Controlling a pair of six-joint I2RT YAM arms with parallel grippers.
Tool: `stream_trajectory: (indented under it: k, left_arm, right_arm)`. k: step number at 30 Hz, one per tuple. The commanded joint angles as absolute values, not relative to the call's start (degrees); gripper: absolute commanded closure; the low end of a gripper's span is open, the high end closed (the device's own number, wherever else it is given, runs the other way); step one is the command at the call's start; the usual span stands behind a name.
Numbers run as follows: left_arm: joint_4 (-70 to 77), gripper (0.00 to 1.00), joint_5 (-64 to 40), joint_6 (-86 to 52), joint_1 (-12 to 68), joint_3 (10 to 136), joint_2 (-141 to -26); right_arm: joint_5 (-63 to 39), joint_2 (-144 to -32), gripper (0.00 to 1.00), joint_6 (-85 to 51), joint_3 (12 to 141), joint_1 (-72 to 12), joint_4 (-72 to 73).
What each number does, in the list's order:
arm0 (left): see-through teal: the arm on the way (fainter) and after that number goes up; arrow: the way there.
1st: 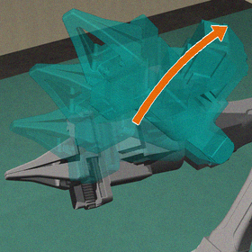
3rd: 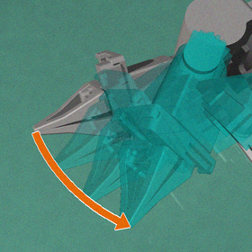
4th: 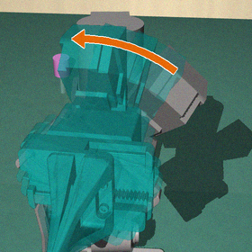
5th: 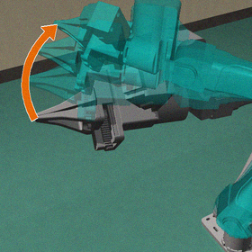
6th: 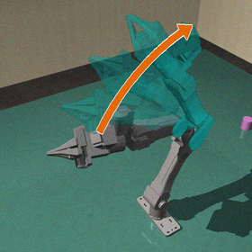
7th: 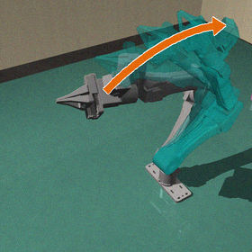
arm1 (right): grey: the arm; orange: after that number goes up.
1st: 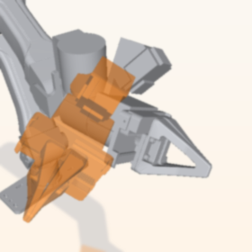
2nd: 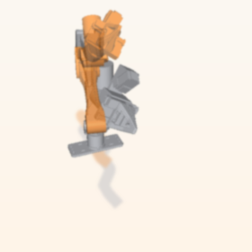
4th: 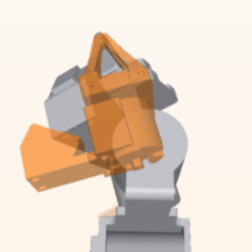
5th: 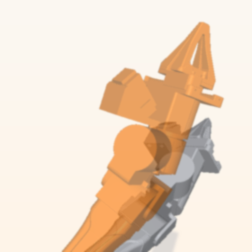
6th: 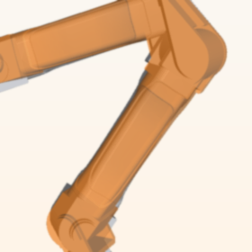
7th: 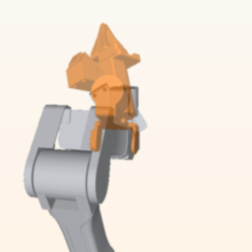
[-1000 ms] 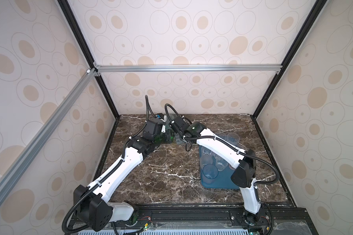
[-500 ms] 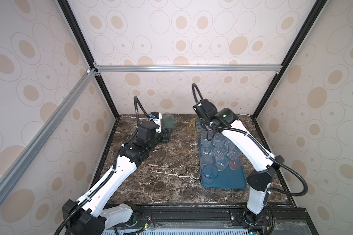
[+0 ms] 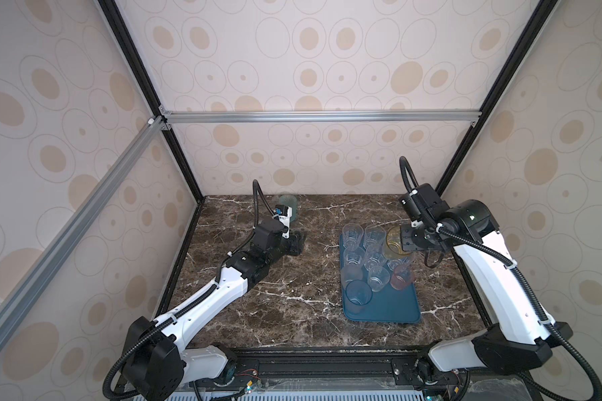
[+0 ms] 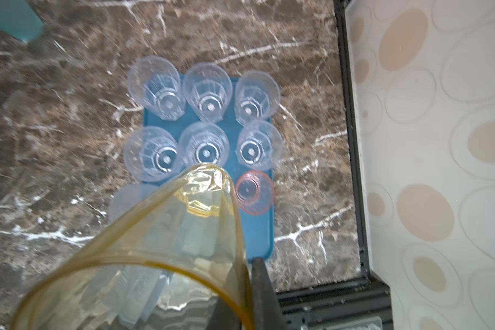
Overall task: Place the glasses into the tray
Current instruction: Place the glass on the tray.
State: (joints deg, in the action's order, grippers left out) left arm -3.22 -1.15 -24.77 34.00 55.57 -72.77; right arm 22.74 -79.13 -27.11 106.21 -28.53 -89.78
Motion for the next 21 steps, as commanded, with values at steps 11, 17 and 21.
stream_trajectory:
  k: [11, 17, 21]
  left_arm:
    - [-0.5, 0.42, -1.1, -23.3, 35.9, 54.8, -77.0]
    - [-0.1, 0.42, -0.4, -23.1, 35.9, 53.1, -77.0]
    - [0.1, 0.42, -1.3, -23.8, 35.9, 52.9, -77.6]
  right_arm:
    - [13.5, -64.6, 1.0, -37.1, 77.3, -28.5, -86.2]
    - [10.4, -61.2, 1.0, -40.1, 64.9, -28.9, -78.0]
    - [11.0, -61.0, 1.0, -40.4, 60.1, -29.0, -73.4]
